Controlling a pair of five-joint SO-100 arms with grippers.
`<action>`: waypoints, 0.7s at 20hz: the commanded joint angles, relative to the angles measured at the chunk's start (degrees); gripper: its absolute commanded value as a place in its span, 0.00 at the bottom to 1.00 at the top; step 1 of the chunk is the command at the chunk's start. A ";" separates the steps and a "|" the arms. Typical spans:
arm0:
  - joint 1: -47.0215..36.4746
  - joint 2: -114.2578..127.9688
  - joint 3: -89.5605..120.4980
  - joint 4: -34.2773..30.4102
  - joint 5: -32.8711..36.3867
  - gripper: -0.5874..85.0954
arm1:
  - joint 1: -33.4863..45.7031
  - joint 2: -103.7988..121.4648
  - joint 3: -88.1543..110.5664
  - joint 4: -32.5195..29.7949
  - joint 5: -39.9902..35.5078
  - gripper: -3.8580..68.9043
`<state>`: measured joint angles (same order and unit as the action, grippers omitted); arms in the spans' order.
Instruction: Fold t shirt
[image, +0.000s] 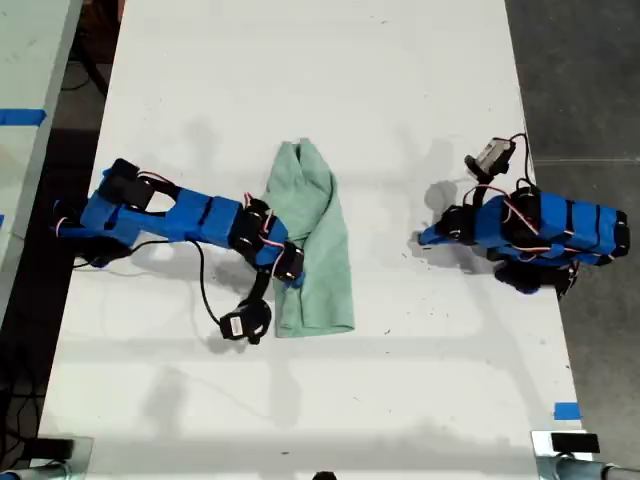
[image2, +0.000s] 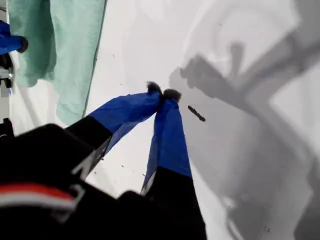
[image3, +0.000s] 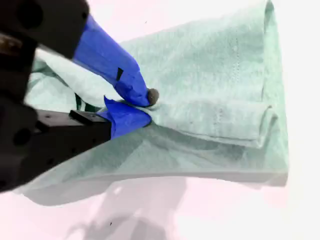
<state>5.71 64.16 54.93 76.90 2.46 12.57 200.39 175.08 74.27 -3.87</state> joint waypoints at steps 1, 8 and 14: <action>-0.88 3.34 -2.72 -5.10 3.43 0.01 | 0.26 0.79 3.16 0.35 0.79 0.07; -2.90 0.00 -2.37 -16.17 9.76 0.23 | 0.18 0.79 3.16 0.35 0.79 0.07; -3.52 2.72 -2.29 -12.92 12.22 0.12 | 0.18 0.79 3.16 0.35 0.70 0.07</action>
<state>3.87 62.75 54.93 61.96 13.27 12.57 200.39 175.08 74.27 -3.87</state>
